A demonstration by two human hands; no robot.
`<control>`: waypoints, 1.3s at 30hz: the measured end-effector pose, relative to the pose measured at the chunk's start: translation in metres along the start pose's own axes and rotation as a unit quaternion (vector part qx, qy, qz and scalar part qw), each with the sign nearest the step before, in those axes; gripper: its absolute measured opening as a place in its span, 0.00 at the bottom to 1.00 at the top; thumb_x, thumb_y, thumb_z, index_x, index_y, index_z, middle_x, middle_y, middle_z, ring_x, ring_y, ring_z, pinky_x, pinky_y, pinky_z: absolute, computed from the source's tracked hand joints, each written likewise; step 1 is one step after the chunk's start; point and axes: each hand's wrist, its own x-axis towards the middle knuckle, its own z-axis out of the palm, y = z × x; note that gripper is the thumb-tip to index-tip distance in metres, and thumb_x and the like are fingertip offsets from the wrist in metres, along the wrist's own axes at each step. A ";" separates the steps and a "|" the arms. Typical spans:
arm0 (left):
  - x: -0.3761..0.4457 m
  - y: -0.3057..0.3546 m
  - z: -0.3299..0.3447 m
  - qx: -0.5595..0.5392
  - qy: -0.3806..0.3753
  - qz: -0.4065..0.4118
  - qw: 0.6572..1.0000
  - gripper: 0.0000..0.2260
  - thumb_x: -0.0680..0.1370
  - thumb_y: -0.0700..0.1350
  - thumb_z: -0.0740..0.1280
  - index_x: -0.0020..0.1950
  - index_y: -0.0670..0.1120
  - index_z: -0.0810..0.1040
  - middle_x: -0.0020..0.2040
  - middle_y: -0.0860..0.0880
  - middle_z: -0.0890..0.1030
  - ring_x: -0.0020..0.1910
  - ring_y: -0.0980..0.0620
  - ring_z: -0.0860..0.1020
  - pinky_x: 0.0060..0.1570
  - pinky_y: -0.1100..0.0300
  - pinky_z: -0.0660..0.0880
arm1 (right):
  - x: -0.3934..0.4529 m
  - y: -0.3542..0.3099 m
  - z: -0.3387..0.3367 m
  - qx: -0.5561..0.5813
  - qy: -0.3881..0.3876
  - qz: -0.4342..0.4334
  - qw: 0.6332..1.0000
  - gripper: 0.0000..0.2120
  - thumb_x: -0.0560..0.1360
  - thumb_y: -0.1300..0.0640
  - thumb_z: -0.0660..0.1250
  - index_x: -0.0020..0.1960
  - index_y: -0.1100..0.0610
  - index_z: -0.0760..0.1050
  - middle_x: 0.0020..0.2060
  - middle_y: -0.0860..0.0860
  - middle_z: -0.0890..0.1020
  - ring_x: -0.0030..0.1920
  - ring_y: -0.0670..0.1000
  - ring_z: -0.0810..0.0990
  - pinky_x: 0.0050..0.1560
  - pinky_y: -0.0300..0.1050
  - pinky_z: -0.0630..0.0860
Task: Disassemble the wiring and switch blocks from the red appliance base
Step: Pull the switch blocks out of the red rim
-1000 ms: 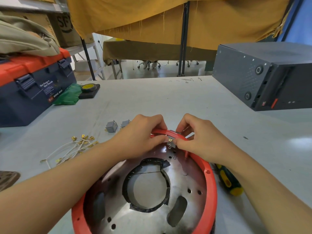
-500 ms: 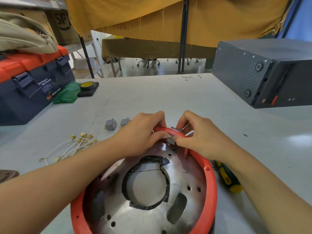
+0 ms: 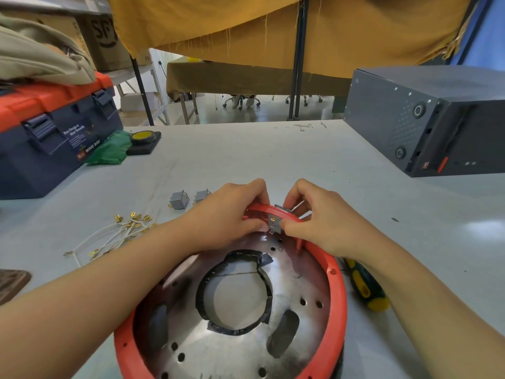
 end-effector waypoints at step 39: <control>0.004 0.000 0.001 0.015 -0.024 -0.007 1.000 0.15 0.69 0.49 0.72 0.47 0.50 0.68 0.37 0.53 0.77 0.35 0.55 0.74 0.37 0.56 0.72 | 0.000 -0.001 -0.001 -0.012 -0.003 0.006 1.000 0.11 0.70 0.52 0.72 0.45 0.49 0.71 0.40 0.44 0.80 0.37 0.44 0.81 0.32 0.32 0.75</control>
